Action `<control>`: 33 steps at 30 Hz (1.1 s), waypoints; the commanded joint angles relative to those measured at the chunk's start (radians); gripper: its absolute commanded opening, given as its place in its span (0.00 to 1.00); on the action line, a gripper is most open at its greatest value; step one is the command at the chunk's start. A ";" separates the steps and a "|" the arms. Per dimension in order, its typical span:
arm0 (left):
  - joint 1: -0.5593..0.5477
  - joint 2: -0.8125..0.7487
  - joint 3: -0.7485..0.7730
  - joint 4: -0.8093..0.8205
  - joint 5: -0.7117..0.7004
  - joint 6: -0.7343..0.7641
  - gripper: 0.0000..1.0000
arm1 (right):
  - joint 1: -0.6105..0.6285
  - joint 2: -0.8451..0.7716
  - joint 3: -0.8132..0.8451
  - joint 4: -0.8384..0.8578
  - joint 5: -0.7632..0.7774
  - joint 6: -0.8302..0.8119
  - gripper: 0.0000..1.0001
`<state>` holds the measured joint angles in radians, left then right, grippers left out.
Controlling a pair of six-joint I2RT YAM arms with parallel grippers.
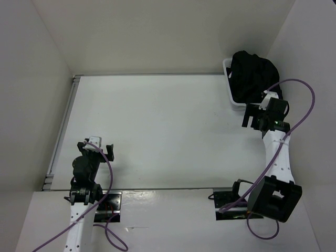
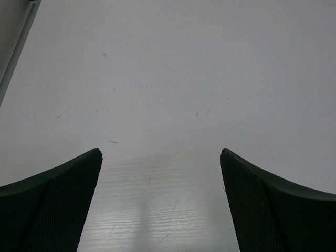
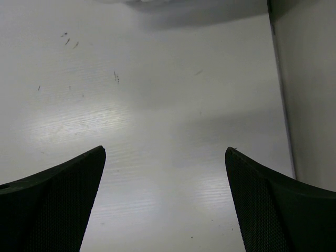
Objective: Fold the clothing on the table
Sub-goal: Grab the skirt from the pile
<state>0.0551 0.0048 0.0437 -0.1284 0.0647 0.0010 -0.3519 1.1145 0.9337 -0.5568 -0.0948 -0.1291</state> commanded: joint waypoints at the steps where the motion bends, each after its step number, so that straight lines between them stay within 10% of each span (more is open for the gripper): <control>1: -0.005 -0.131 -0.038 0.032 -0.002 0.013 0.99 | -0.007 0.025 0.126 -0.003 -0.039 -0.015 0.98; 8: -0.005 -0.131 0.031 0.070 0.058 0.030 0.99 | -0.007 0.105 0.224 -0.012 -0.066 -0.015 0.98; 11: -0.005 -0.131 0.105 0.160 -0.127 -0.165 0.99 | 0.027 0.184 0.287 -0.023 -0.056 -0.015 0.98; 16: -0.005 -0.092 0.244 0.142 -0.074 -0.006 0.99 | 0.091 0.346 0.453 -0.032 -0.036 -0.015 0.98; 33: -0.005 0.836 1.074 -0.079 -0.623 -0.151 0.99 | 0.165 0.723 0.737 0.095 0.098 -0.072 0.98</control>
<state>0.0532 0.8112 0.9863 -0.1513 -0.4328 -0.0723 -0.1875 1.8141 1.6234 -0.5365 -0.0456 -0.1825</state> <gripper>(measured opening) 0.993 0.983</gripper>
